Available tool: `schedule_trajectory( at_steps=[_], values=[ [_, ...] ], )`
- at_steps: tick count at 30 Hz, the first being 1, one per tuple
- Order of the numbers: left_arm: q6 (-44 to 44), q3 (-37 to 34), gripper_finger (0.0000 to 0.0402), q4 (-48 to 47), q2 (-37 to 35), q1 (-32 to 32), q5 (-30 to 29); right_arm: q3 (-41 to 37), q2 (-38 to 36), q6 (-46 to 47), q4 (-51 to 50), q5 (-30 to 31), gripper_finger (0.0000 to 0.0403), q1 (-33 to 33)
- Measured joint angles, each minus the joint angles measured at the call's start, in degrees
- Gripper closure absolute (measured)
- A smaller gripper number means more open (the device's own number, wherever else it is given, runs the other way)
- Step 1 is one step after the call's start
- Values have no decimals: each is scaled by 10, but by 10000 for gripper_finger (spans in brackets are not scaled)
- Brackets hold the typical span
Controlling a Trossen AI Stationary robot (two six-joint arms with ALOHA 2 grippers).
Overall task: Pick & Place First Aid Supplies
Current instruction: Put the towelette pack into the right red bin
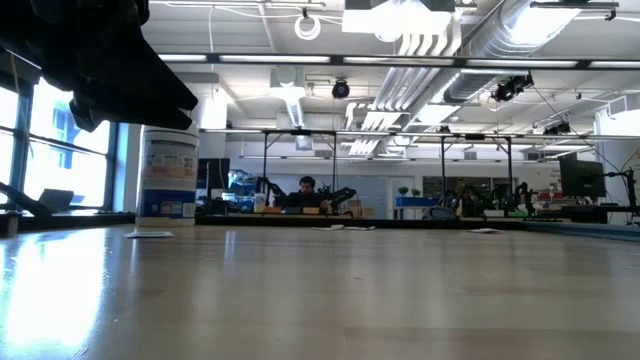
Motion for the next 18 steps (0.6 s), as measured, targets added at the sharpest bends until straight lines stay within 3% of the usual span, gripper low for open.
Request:
schedule_trajectory(
  at_steps=[4, 7, 13, 18],
  values=[
    [0, 0, 234, 0, 0, 0, -4, 41, -7, -40, -72, 113, 374, -32],
    [0, 0, 234, 0, 0, 0, -8, 41, -13, -57, -113, 161, 375, -81],
    [0, 0, 234, 0, 0, 0, -7, -3, -14, -86, -163, 235, 373, -227],
    [0, 0, 234, -1, 0, 0, 0, -50, -14, -209, -105, 291, 351, -375]
  ],
)
